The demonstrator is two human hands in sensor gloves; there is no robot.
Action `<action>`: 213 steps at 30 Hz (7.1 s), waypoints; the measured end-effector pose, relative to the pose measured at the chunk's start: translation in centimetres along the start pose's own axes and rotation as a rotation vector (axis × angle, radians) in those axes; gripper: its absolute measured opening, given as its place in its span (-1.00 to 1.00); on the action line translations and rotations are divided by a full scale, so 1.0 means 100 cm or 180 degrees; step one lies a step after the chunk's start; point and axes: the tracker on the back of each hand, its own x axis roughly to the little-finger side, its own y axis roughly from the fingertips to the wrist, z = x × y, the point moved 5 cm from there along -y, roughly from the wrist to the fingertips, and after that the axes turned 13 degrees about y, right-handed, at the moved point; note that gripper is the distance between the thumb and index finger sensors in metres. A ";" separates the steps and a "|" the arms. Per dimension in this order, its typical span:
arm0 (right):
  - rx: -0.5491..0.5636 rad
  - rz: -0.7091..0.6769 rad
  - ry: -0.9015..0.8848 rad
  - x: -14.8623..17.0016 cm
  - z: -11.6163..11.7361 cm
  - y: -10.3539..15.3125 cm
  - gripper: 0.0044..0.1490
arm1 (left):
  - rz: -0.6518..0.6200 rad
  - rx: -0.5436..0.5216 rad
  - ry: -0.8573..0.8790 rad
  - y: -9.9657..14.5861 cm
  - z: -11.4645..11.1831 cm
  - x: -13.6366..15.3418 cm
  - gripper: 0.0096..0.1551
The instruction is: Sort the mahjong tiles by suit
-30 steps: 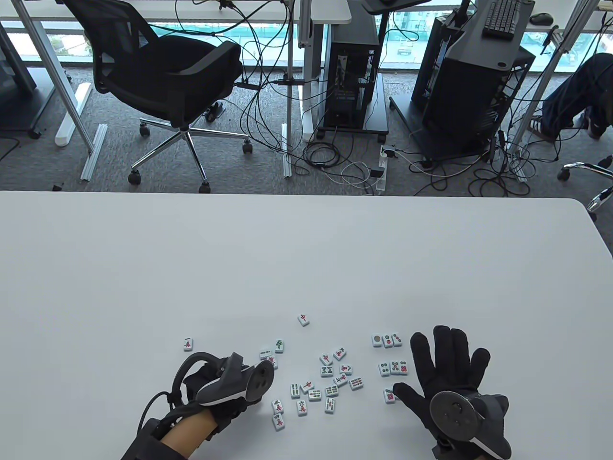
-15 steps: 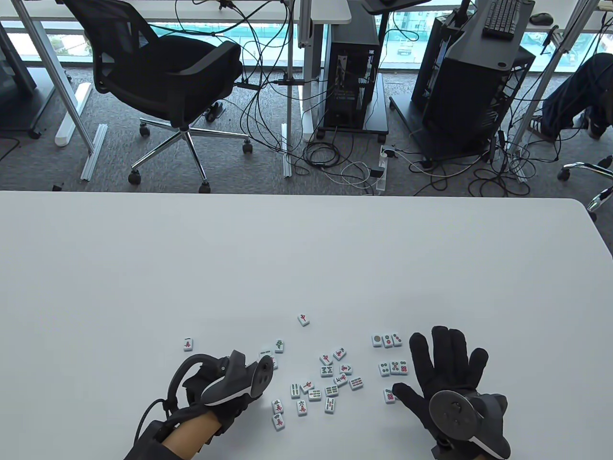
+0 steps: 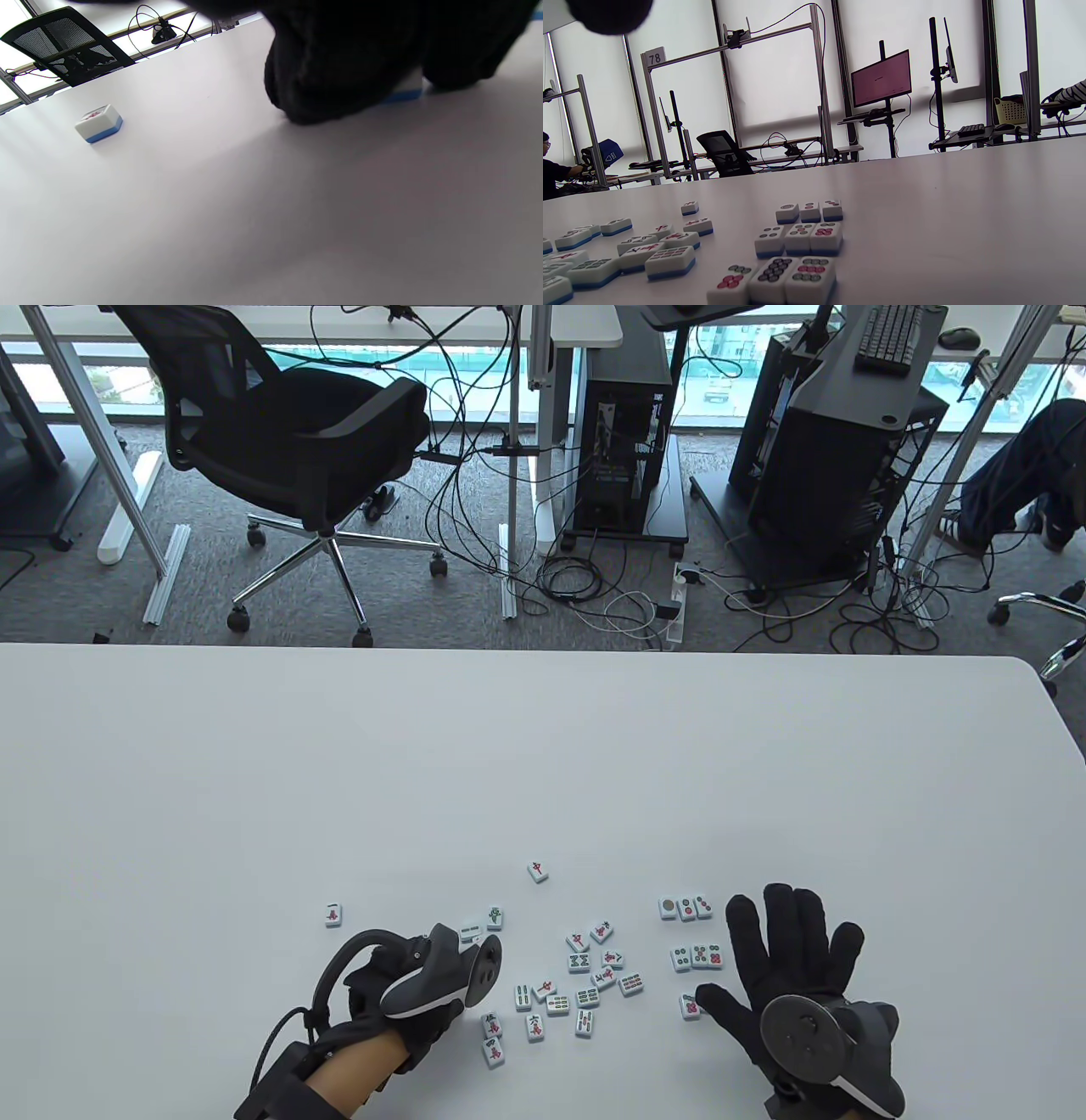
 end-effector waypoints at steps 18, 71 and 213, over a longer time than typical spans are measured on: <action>-0.0008 -0.0021 -0.0021 0.000 0.001 0.001 0.13 | -0.0492 0.0065 0.0312 -0.001 0.009 0.019 -0.27; -0.0053 -0.0059 -0.0039 -0.004 0.002 0.000 0.12 | -0.0072 -0.0592 0.0538 -0.005 0.051 0.084 -0.22; -0.0018 -0.0056 -0.0101 -0.002 0.003 0.001 0.12 | -0.1045 -0.0466 0.0097 0.008 0.039 -0.053 -0.38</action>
